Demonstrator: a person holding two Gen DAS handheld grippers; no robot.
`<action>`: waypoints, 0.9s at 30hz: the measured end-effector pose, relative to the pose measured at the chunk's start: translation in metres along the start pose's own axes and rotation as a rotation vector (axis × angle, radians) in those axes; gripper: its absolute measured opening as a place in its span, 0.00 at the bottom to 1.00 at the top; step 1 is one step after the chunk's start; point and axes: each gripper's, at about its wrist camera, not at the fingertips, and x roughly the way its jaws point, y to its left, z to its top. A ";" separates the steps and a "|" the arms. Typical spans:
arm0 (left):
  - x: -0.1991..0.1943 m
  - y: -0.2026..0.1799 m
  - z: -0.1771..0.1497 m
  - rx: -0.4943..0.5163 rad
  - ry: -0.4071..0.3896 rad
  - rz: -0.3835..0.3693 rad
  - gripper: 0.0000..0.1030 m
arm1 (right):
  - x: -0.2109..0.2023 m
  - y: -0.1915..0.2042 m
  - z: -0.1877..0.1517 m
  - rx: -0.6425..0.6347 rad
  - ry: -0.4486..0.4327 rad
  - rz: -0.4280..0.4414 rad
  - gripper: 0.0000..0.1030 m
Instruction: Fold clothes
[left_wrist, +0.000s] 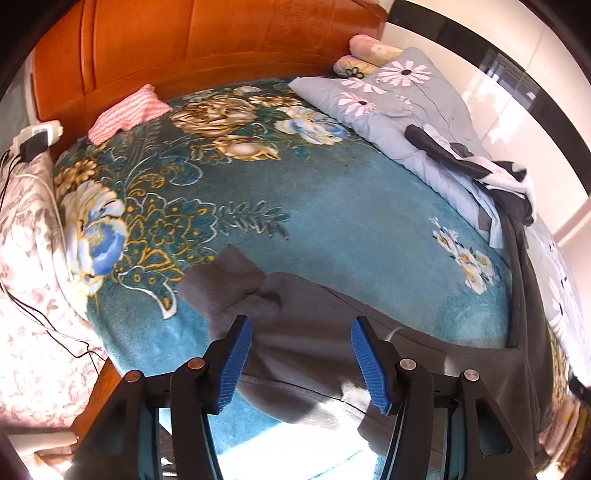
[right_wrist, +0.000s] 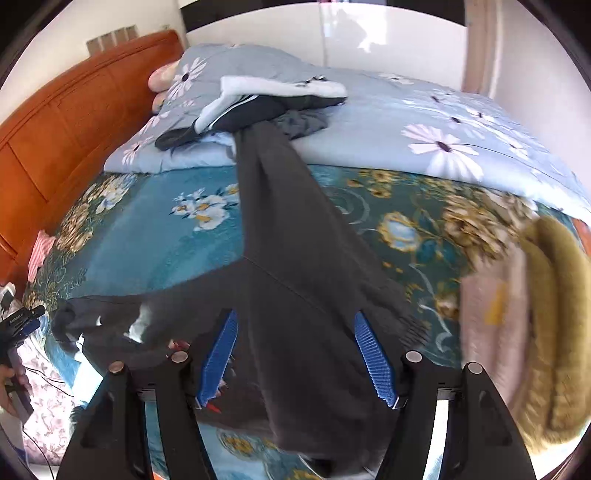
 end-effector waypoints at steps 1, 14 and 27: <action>0.001 -0.007 -0.002 0.020 -0.002 -0.006 0.59 | 0.020 0.016 0.017 -0.043 0.013 0.007 0.65; 0.018 0.011 0.005 -0.051 -0.027 -0.039 0.59 | 0.197 0.109 0.177 -0.268 0.109 -0.175 0.60; 0.023 0.009 0.008 -0.056 -0.006 -0.043 0.59 | 0.185 0.071 0.270 -0.136 -0.073 -0.321 0.04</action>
